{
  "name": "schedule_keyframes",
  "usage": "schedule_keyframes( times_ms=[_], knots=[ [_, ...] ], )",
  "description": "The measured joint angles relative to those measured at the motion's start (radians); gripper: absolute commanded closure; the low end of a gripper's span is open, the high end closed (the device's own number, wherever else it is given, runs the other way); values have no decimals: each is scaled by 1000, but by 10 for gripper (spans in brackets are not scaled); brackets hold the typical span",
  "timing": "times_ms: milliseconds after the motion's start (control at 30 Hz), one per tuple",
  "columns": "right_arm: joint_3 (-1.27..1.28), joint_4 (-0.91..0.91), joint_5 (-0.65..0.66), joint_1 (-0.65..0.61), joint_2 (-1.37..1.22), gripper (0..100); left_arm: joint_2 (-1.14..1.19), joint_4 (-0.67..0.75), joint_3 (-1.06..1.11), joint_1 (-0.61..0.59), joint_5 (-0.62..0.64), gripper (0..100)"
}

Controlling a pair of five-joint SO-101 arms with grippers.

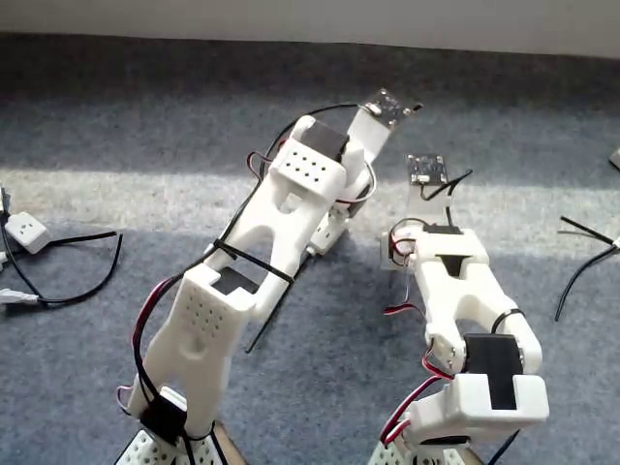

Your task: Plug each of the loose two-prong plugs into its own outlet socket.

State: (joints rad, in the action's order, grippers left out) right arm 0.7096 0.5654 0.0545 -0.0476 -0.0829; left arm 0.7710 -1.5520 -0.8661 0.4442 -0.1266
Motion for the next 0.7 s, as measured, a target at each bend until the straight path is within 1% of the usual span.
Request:
schedule_keyframes(
  times_ms=[200, 433, 700],
  knots=[
    [0, 0, 0, 0, 0, 992, 0, 0, 5, 2, 0, 993],
    [0, 0, 0, 0, 0, 992, -2, 3, 26, 37, -2, 993],
    [0, 0, 0, 0, 0, 992, 0, 2, 34, 38, 0, 993]
  ],
)
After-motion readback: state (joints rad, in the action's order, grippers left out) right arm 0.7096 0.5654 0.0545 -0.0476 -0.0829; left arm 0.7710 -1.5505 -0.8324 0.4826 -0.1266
